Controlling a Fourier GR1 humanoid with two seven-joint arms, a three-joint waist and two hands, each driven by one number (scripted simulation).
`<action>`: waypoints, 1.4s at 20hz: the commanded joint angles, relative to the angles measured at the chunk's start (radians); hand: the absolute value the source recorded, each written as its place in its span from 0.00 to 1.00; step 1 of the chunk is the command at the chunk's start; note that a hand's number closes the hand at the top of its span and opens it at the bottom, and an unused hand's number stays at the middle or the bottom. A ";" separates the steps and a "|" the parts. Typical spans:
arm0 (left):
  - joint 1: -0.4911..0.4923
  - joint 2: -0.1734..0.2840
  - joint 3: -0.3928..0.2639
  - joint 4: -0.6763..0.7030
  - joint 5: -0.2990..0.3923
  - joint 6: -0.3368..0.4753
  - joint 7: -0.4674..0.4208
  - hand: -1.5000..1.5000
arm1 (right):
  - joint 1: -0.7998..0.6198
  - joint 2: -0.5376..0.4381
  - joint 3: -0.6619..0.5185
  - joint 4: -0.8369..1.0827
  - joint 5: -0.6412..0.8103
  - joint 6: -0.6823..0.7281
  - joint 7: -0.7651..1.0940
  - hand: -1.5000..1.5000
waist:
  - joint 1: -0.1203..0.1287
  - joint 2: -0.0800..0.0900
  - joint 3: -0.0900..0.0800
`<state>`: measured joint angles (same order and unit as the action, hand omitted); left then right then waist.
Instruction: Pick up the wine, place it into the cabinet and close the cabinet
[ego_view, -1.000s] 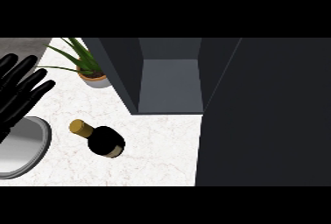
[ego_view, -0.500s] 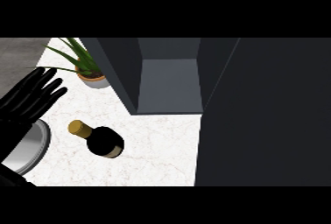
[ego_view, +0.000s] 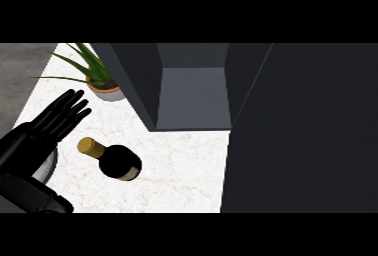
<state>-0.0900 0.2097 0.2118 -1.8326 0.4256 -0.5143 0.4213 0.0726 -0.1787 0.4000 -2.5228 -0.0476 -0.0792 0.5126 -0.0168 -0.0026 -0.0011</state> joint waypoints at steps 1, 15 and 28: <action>-0.035 -0.016 -0.008 0.097 -0.084 -0.006 -0.074 0.00 | 0.101 -0.039 -0.017 -0.264 -0.051 0.010 0.065 0.00 | -0.010 0.000 0.001; -0.115 -0.010 -0.006 0.529 -0.323 -0.042 -0.427 0.00 | 0.071 -0.040 0.013 -0.217 -0.012 -0.001 0.058 0.00 | -0.007 0.003 0.000; -0.087 -0.027 -0.065 0.732 -0.447 -0.047 -0.656 0.00 | 0.052 -0.047 0.007 -0.247 -0.001 -0.028 0.091 0.00 | 0.001 0.001 0.000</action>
<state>-0.1948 0.1925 0.1670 -1.1459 0.0208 -0.5670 -0.1510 0.0974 -0.2120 0.4079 -2.5275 -0.0469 -0.0843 0.4860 -0.0236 -0.0020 -0.0012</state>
